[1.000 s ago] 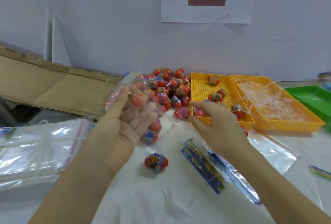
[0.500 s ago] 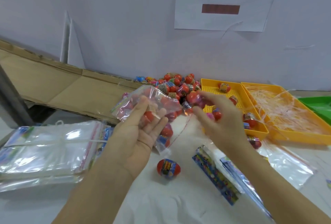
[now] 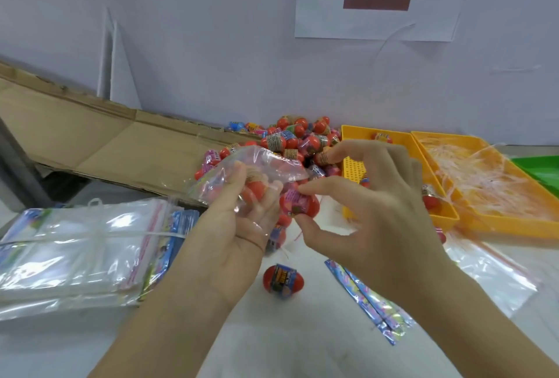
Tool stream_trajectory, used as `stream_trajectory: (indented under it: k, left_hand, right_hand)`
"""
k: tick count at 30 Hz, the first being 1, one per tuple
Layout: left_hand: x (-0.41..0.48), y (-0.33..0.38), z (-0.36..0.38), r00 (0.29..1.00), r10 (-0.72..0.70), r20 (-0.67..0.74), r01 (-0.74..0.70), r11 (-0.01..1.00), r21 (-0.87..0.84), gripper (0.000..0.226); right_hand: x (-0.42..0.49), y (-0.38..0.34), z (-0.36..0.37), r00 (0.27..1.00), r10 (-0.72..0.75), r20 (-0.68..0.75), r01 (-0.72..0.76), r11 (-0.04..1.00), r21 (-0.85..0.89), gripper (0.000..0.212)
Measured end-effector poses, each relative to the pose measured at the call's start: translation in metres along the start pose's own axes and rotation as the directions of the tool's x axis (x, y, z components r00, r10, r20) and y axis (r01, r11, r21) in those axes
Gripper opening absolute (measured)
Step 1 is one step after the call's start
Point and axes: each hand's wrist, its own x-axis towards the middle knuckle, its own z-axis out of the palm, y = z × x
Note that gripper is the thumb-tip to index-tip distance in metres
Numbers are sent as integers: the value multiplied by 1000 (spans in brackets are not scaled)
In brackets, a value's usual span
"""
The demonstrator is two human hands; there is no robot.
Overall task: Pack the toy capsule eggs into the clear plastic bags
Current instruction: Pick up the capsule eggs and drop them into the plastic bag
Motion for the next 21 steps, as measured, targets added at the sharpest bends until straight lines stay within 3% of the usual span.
stream_trajectory:
  k: [9, 14, 18, 19, 21]
  left_hand:
    - [-8, -14, 7, 1000, -28, 7, 28, 1000, -11, 31]
    - [-12, -19, 10, 996, -81, -28, 79, 995, -63, 23]
    - [-9, -17, 6, 999, -35, -33, 33, 998, -45, 32]
    - [-8, -15, 5, 999, -23, -41, 21, 999, -49, 35]
    - [-7, -13, 5, 999, 0, -44, -3, 998, -63, 35]
  right_hand:
    - [-3, 4, 8, 981, 164, -100, -160, 986, 47, 25]
    - [0, 6, 6, 965, 252, 66, -260, 919, 297, 25]
    - [2, 3, 10, 892, 434, 128, -429, 720, 545, 25]
    - [1, 1, 11, 849, 504, 158, -481, 614, 625, 32]
    - [2, 1, 10, 756, 542, 367, -583, 303, 754, 58]
